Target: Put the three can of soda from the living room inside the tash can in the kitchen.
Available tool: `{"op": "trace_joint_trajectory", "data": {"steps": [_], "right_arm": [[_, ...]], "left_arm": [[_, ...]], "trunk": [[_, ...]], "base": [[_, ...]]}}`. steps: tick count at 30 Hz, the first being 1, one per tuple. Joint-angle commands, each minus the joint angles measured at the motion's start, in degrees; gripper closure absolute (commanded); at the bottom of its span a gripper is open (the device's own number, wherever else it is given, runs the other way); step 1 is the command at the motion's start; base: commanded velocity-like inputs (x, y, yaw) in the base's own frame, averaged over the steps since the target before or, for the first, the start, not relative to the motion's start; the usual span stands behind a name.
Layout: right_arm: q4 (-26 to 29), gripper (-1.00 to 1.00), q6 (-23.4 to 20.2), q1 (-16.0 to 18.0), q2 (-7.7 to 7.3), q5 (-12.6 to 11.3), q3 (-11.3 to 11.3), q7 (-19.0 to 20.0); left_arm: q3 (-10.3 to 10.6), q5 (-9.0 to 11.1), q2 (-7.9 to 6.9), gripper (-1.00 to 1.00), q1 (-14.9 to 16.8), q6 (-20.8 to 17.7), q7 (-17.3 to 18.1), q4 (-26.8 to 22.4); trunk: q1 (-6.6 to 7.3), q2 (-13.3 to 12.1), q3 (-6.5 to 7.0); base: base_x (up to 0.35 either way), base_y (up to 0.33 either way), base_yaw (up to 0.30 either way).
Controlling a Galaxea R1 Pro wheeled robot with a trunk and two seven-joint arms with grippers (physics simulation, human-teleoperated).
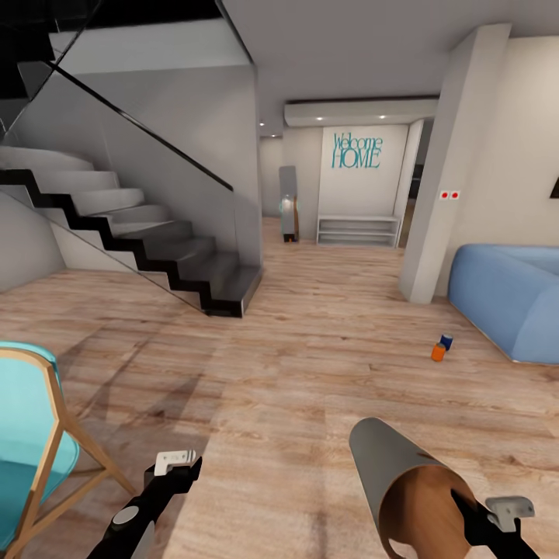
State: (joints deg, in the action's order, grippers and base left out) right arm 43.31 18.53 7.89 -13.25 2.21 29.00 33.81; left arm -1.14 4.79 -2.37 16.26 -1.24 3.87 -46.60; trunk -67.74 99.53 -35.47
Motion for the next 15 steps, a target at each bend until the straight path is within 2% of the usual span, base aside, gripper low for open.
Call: {"op": "trace_joint_trajectory", "data": {"steps": [1,15], "right_arm": [[-0.01,1.00,0.28,0.00,0.02,-0.45,0.15,0.45],[-0.71,1.00,1.50,-0.16,0.21,-0.45,0.45,0.39]], "left_arm": [[0.00,-0.01,0.00,-1.00,0.00,0.00,0.00,0.01],[0.08,-0.12,0.09,-1.00,0.00,0.67,0.00,0.05]], "trunk": [[0.23,-0.41,0.19],[3.30,-6.03,2.70]], "base": [[0.000,0.000,0.000],[0.000,0.000,0.000]]}}
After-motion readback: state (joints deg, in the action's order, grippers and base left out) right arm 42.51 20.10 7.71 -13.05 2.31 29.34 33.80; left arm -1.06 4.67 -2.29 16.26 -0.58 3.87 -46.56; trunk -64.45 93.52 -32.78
